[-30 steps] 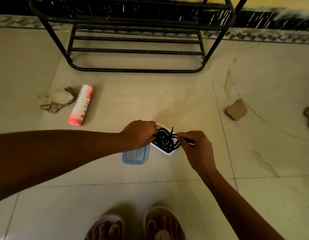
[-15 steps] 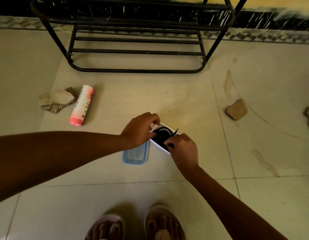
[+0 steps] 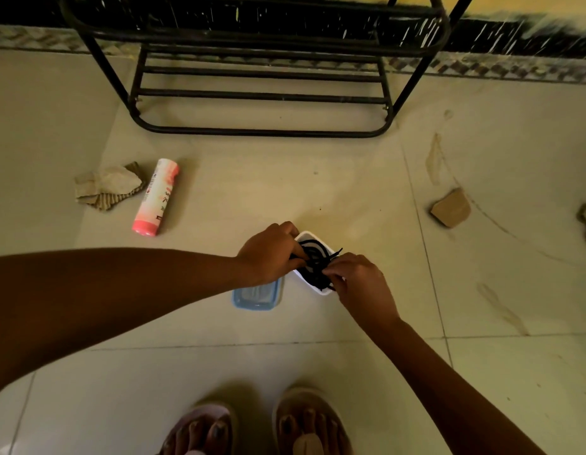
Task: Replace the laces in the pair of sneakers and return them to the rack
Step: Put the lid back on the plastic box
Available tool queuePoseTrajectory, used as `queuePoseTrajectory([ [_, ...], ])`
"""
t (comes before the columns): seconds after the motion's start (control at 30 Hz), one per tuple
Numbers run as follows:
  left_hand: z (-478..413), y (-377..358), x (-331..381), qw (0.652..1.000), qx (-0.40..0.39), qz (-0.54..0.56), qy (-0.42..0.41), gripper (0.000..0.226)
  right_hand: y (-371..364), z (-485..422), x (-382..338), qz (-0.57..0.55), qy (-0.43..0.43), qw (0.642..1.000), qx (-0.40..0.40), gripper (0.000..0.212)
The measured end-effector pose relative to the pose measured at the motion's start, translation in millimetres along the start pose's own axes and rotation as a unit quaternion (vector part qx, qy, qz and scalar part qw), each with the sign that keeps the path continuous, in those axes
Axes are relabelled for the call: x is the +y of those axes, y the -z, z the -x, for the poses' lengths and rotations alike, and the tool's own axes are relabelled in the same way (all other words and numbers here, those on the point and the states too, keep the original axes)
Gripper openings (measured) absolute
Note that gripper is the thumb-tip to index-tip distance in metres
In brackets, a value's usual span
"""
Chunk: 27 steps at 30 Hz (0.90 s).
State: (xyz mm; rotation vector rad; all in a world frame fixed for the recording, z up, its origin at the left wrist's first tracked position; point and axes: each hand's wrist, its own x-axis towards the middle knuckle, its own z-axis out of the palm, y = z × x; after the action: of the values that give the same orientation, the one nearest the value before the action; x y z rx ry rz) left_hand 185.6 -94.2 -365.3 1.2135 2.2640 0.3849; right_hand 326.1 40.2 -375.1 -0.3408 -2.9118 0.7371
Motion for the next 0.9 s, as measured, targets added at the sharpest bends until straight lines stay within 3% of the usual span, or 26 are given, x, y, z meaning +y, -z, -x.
queuePoseTrajectory([
  [0.2, 0.1, -0.3, 3.5, 0.997, 0.052, 0.054, 0.024, 0.023, -2.7, -1.3, -5.4, 0.015, -0.043, 0.999, 0.011, 0.023],
  [0.3, 4.4, -0.9, 5.1, 0.998, 0.044, 0.049, 0.01, 0.043, -3.1, -7.0, -8.6, 0.033, -0.046, 0.998, -0.02, 0.009],
  [0.37, 8.3, -2.9, 4.3, 0.999, 0.03, 0.016, 0.002, 0.057, 0.8, -6.9, -8.3, -0.037, -0.076, 0.996, -0.033, 0.007],
  [0.47, 9.1, -5.4, 0.7, 1.0, 0.026, 0.0, 0.008, 0.05, 11.4, -1.0, -6.6, -0.127, -0.104, 0.986, 0.038, 0.007],
  [0.53, 7.7, -5.5, -1.0, 0.999, 0.026, 0.026, 0.005, 0.038, 15.7, 2.8, 0.7, -0.127, -0.095, 0.986, 0.042, 0.023],
  [0.63, 5.4, -5.1, 0.9, 0.999, 0.031, 0.037, -0.003, 0.028, 15.9, 9.2, 13.6, -0.15, -0.102, 0.983, -0.031, 0.057],
  [0.7, 4.5, -4.8, 3.6, 0.998, 0.038, 0.044, 0.002, 0.026, 10.8, 13.9, 15.6, -0.147, -0.084, 0.984, -0.057, 0.063],
  [0.9, 6.5, -3.3, 1.9, 0.991, 0.098, 0.058, 0.065, 0.028, -6.6, 16.9, 0.8, -0.041, -0.015, 0.999, 0.024, 0.034],
])
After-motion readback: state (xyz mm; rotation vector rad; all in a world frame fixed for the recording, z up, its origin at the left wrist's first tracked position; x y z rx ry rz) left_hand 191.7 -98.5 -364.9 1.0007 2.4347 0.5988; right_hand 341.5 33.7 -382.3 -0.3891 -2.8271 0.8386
